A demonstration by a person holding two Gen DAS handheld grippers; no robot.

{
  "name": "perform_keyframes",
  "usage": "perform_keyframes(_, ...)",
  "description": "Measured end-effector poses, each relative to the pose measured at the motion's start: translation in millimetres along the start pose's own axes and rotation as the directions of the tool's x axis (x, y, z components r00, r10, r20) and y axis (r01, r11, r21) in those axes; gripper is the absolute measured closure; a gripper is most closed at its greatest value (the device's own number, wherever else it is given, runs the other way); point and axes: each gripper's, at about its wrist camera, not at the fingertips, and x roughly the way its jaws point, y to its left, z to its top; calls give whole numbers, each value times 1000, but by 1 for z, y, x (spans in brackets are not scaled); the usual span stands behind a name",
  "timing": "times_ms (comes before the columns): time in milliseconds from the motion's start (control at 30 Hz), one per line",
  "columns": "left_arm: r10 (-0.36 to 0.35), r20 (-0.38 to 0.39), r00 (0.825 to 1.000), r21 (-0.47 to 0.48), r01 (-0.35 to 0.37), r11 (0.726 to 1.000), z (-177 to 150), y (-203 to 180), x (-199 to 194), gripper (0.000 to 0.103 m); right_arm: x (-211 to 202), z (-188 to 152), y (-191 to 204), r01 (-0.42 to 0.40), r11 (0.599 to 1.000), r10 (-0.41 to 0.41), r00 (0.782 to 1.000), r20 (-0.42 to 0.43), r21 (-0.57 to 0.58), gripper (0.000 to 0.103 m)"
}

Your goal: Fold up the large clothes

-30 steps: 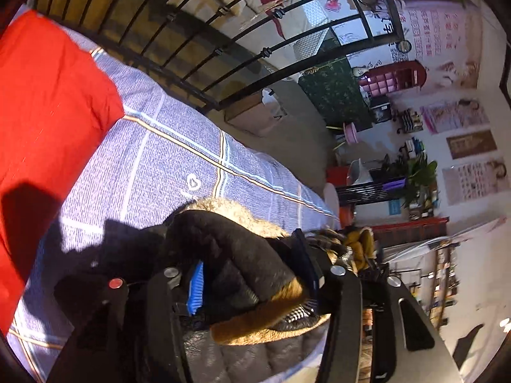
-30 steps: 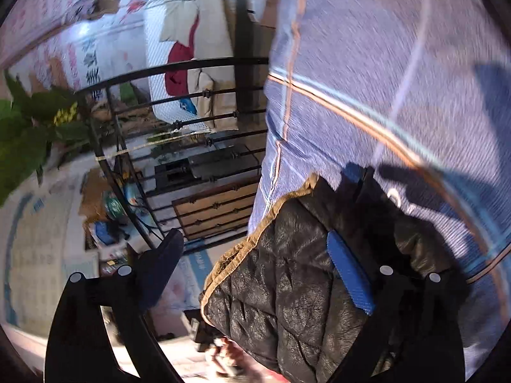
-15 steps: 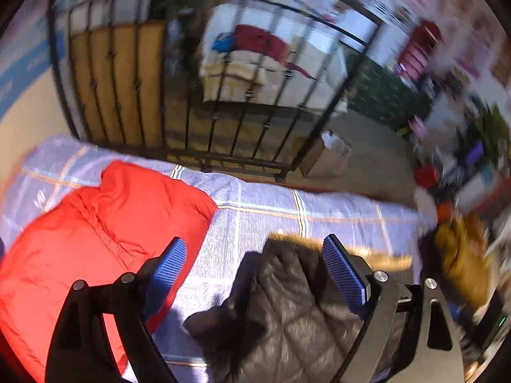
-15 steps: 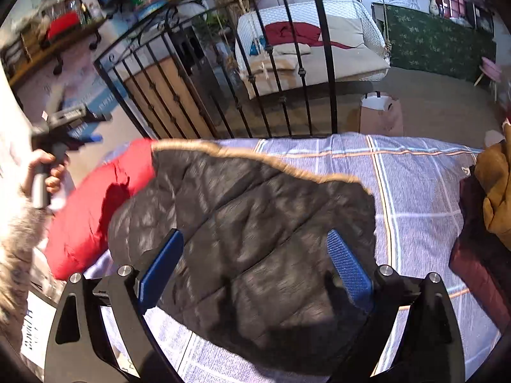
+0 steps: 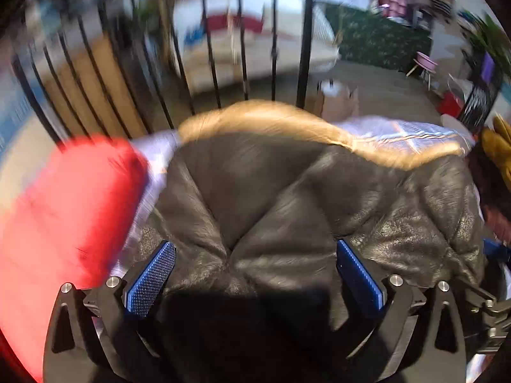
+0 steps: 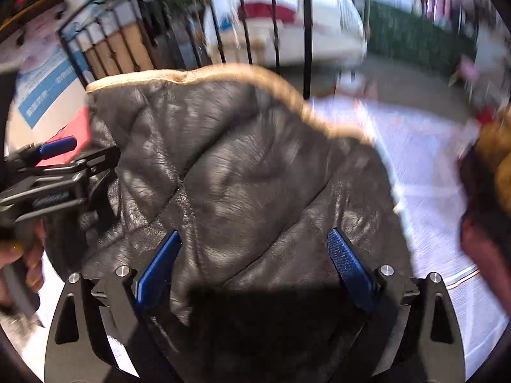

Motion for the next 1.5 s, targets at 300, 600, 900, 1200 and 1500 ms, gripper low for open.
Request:
perform_keyframes(300, 112, 12, 994, -27, -111, 993, -13, -6, 55, 4, 86, 17, -20, 18, 1000, -19, 994, -109, -11, 4)
perform_keyframes(600, 137, 7, 991, 28, -137, 990, -1, 3, 34, 6, 72, 22, -18, 3, 1000, -4, 998, -66, -4, 4)
perform_keyframes(900, 99, 114, 989, 83, -109, 991, -45, -4, -99, 6, -70, -10, -32, -37, 983, 16, 993, 113, 182, 5)
perform_keyframes(1200, 151, -11, 988, 9, -151, 989, -103, -22, -151, 6, -112, -62, 10, 115, 992, -112, 992, -64, 47, 5)
perform_keyframes(1500, 233, 3, 972, 3, -233, 972, -128, -29, -181, 6, -121, -83, 39, 185, 981, -188, 981, -46, -59, 5)
